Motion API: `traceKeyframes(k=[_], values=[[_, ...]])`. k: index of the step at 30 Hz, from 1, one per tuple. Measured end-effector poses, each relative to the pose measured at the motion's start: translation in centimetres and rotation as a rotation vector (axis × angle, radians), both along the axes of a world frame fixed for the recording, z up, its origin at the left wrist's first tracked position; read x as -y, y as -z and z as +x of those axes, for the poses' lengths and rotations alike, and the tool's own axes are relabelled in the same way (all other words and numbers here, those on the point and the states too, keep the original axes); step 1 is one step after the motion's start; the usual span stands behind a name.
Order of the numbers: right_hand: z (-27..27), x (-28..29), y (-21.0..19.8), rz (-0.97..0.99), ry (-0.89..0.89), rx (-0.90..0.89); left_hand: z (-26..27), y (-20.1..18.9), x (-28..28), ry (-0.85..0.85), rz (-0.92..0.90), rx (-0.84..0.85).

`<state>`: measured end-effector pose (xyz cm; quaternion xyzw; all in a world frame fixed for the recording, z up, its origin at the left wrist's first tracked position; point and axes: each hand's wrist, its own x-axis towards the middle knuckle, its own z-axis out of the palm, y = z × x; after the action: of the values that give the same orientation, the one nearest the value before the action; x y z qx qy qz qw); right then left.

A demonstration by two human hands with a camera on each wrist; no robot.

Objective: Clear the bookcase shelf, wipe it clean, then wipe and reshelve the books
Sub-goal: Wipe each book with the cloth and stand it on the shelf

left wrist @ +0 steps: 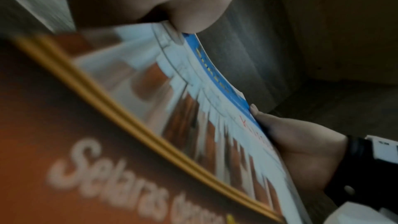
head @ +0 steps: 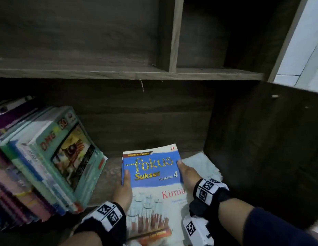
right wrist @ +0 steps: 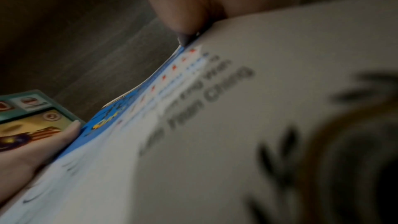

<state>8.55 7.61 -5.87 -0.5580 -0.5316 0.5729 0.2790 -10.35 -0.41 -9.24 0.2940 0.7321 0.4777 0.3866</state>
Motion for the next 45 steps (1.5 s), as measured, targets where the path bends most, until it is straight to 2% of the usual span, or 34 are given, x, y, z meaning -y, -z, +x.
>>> traceKeyframes(k=[6, 10, 13, 16, 18, 20, 22, 24, 27, 29, 32, 35, 38, 42, 45], values=[[-1.2, -5.6, 2.6, 0.024, -0.047, 0.232, -1.7, 3.1, -5.1, 0.009, -0.078, -0.064], [-2.1, -7.5, 2.4, 0.005, -0.027, 0.375, -2.2, 2.8, -6.6, -0.012, -0.122, 0.008], [-2.4, -7.9, 2.1, -0.002, -0.078, 0.491, -2.5, 2.5, -7.2, -0.017, -0.168, 0.040], [-2.2, -7.8, 1.8, -0.009, -0.120, 0.498, -3.4, 2.9, -7.4, 0.038, -0.124, 0.092], [-1.7, -7.5, 0.7, 0.084, -0.103, 0.604, -3.6, 2.0, -7.1, 0.054, -0.069, 0.029], [-0.7, -7.6, -0.9, 0.243, -0.053, 0.808, -4.0, 0.4, -6.9, 0.103, -0.005, 0.013], [0.7, -7.8, -2.5, 0.332, -0.064, 0.967, -4.7, -1.2, -5.9, 0.204, -0.056, 0.006], [2.5, -8.2, -3.0, 0.344, -0.163, 1.078, -5.3, -2.2, -4.1, 0.266, -0.110, -0.107], [4.3, -8.4, -0.4, 0.413, -0.338, 1.236, -4.9, -2.1, -0.3, 0.355, -0.091, -0.410], [4.7, -8.3, 2.5, 0.409, -0.369, 1.299, -4.2, -1.1, 1.4, 0.421, -0.047, -0.444], [5.0, -7.7, 6.3, 0.313, -0.386, 1.311, -3.8, 1.3, 1.9, 0.522, -0.110, -0.481], [5.8, -7.4, 8.2, 0.423, -0.342, 1.342, -4.5, 3.9, 0.8, 0.626, -0.192, -0.645], [6.4, -7.0, 8.3, 0.462, -0.242, 1.170, -4.7, 4.7, 0.5, 0.699, -0.208, -0.684], [6.4, -6.1, 4.4, 0.449, 0.023, 0.875, -4.7, 4.2, 0.4, 0.709, -0.193, -0.714], [5.7, -4.7, 0.0, 0.447, 0.044, 0.713, -4.5, 4.8, 0.2, 0.724, -0.145, -0.679]])
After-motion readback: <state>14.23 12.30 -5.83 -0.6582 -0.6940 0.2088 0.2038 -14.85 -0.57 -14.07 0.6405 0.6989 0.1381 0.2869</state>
